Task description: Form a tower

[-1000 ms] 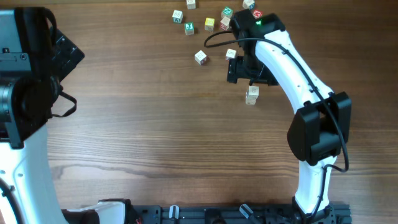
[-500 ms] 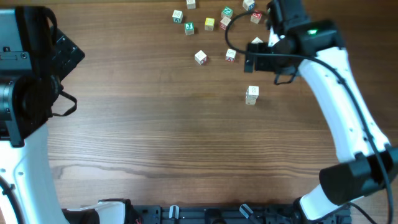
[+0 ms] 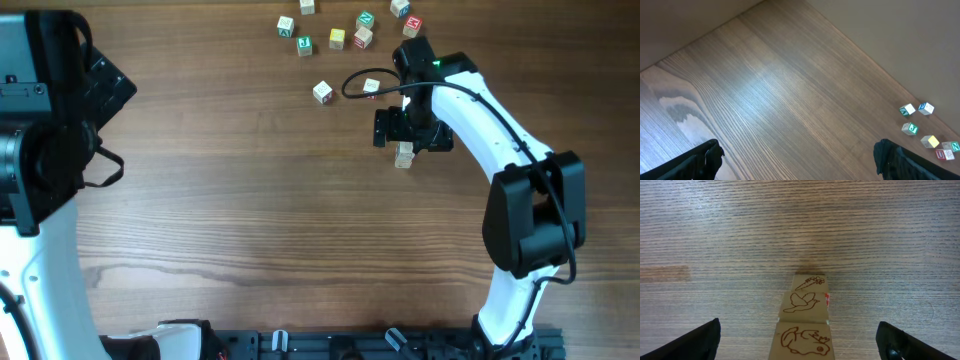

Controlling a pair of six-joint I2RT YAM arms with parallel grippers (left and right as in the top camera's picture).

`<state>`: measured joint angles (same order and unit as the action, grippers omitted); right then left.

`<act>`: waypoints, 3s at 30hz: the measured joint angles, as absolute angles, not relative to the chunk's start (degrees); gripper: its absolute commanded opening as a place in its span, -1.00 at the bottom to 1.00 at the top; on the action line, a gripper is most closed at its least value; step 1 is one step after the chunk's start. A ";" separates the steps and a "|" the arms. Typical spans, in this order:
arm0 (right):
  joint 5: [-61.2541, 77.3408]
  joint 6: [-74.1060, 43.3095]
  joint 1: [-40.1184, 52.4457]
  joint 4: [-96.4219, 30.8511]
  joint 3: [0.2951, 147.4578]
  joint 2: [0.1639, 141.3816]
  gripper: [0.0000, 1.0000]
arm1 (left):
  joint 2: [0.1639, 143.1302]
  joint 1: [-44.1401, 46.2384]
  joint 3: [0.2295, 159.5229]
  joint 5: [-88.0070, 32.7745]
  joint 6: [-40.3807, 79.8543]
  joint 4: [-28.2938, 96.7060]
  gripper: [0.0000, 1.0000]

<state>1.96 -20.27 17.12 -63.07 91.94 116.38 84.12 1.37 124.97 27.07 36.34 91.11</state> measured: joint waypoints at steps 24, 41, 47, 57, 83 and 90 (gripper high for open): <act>2.61 -21.82 17.19 -56.23 85.56 116.38 0.99 | 84.12 1.37 124.97 26.89 36.32 91.11 1.00; 2.61 -21.82 17.19 -53.60 85.21 116.38 0.99 | 84.12 1.37 124.97 26.70 36.32 91.11 1.00; 2.61 -21.82 17.19 -53.52 85.21 116.38 0.98 | 84.12 1.37 124.97 26.70 36.34 91.11 1.00; 2.59 -22.04 17.19 -54.57 85.19 118.87 0.88 | 84.12 1.37 124.97 26.70 36.32 91.13 1.00; 2.61 -22.65 17.19 -56.12 85.19 118.89 -0.28 | 84.12 1.37 124.97 26.70 36.32 91.13 1.00; 2.59 -22.65 17.19 -56.25 85.21 118.89 -0.56 | 84.12 1.37 124.97 26.70 36.32 91.13 1.00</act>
<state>2.59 -22.65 17.19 -56.25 85.21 118.89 84.12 1.37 124.97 26.70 36.32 91.13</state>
